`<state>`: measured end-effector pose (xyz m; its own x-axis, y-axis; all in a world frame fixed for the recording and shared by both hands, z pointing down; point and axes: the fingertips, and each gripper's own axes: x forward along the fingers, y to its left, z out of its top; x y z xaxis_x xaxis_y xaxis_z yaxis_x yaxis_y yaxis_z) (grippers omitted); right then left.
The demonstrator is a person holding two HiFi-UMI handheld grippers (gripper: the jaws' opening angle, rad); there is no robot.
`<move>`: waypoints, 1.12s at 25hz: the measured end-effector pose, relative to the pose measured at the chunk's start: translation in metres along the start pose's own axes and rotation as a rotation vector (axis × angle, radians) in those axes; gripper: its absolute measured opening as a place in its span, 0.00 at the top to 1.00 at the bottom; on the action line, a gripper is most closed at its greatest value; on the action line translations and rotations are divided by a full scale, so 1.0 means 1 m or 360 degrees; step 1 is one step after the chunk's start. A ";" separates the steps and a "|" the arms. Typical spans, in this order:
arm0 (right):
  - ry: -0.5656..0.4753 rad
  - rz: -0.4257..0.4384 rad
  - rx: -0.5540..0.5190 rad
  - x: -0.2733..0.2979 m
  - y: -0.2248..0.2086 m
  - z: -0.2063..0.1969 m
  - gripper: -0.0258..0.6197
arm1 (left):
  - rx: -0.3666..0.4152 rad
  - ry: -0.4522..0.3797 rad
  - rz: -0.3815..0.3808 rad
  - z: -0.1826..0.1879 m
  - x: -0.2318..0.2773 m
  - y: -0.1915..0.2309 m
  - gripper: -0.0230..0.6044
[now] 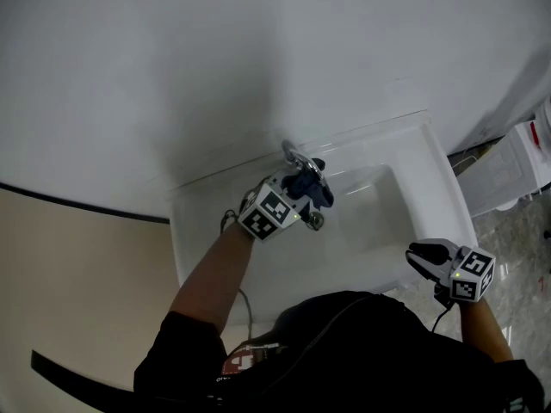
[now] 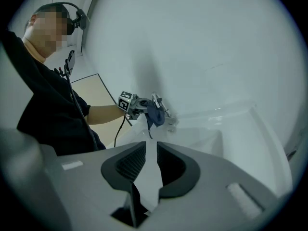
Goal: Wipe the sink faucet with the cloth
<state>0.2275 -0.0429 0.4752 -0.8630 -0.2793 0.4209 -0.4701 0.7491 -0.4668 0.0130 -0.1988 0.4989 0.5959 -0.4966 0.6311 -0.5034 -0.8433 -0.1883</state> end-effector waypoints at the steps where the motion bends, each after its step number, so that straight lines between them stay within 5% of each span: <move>1: -0.0002 -0.0003 0.0004 0.000 0.000 -0.001 0.86 | 0.0062 -0.0026 -0.0032 0.005 0.003 -0.002 0.81; 6: -0.0004 -0.0028 0.0029 -0.003 -0.006 -0.007 0.86 | 0.0163 -0.0152 0.0018 0.011 0.001 0.019 0.81; 10: -0.0002 -0.0046 0.0043 -0.004 -0.009 -0.011 0.86 | -0.0039 -0.0269 0.0069 0.023 0.000 0.040 0.81; 12: -0.0002 -0.0047 0.0046 -0.004 -0.011 -0.011 0.86 | -0.0316 -0.0370 0.0079 0.024 -0.001 0.049 0.81; 16: -0.0001 -0.0052 0.0045 -0.002 -0.013 -0.009 0.86 | -0.1061 -0.0572 0.0066 0.017 -0.004 0.076 0.81; 22: 0.0011 -0.0054 0.0056 -0.001 -0.016 -0.010 0.86 | -0.2035 -0.0677 -0.0166 -0.006 0.008 0.086 0.81; 25: 0.0014 -0.0054 0.0058 0.000 -0.015 -0.011 0.86 | -0.2264 -0.0605 -0.0196 -0.027 0.021 0.084 0.81; 28: 0.0009 -0.0059 0.0061 0.000 -0.015 -0.012 0.86 | -0.2291 -0.0396 -0.0095 -0.070 0.037 0.074 0.81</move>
<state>0.2370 -0.0469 0.4918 -0.8439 -0.3027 0.4430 -0.5084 0.7149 -0.4800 -0.0463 -0.2653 0.5613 0.6533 -0.6168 0.4391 -0.5630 -0.0080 0.8264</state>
